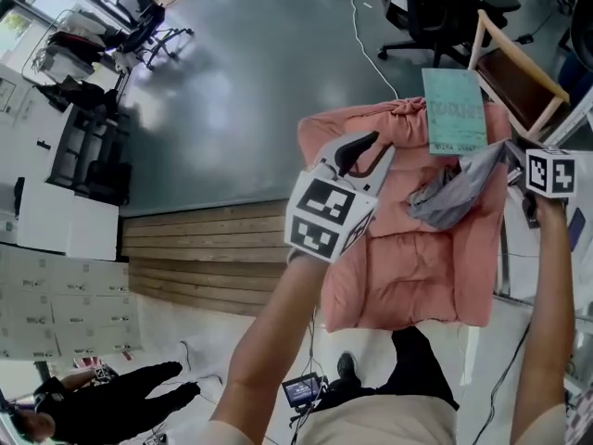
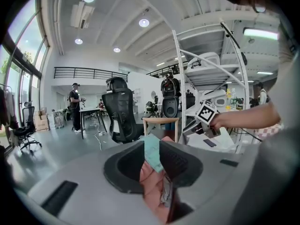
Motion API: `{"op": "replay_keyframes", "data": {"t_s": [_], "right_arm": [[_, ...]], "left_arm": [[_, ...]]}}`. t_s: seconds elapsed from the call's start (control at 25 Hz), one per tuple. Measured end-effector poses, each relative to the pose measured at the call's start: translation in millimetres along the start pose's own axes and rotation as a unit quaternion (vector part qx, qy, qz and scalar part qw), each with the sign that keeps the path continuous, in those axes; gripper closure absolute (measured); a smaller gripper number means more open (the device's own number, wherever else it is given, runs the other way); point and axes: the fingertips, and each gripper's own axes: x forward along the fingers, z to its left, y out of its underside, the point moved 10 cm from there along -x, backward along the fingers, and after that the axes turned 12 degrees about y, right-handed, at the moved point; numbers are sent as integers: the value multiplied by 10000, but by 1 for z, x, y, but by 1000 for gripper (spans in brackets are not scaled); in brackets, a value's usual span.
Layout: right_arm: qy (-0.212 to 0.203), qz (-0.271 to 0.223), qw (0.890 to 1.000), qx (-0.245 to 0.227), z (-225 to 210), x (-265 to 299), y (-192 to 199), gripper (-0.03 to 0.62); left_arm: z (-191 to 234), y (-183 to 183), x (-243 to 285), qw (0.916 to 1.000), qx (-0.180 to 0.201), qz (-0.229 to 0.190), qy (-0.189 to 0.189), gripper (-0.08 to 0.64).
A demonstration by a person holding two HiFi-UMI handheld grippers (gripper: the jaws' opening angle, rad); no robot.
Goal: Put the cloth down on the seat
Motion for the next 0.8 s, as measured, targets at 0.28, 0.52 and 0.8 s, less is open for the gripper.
{"op": "replay_keyframes", "data": {"t_s": [0.28,0.52,0.8], "right_arm": [[-440,1727,9790,-989,31,-1,46,434],[-419,1698,9773,-1192,47,-37,37,428],[-438,-147,9960,-766,76,-147,-25,527]], "left_arm": [[-12,-5,-66,9998,40,-123,-138,469],[-25,-17,-110,9991,153,-306,-245,469],[-54,-42,-154,9970,310,-668,-223,469]]}}
